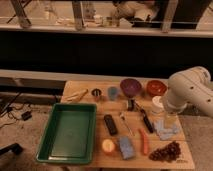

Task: Place banana in tray

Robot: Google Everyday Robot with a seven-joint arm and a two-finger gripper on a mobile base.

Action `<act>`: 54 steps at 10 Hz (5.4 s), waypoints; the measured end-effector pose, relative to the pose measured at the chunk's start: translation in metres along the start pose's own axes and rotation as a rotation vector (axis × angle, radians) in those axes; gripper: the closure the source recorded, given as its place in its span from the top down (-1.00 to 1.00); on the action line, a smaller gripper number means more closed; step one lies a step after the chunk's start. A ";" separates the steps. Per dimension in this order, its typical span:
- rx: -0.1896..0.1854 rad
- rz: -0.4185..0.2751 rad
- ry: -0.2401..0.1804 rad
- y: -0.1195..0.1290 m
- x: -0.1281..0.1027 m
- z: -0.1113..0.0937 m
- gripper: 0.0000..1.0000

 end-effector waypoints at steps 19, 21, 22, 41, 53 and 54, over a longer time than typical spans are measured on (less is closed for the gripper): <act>0.000 0.000 0.000 0.000 0.000 0.000 0.60; 0.000 0.000 0.000 0.000 0.000 0.000 0.60; 0.000 0.000 0.000 0.000 0.000 0.000 0.60; 0.082 -0.052 0.010 -0.007 -0.033 -0.001 0.60; 0.113 -0.142 -0.076 -0.047 -0.103 0.000 0.60; 0.121 -0.159 -0.088 -0.053 -0.116 -0.002 0.60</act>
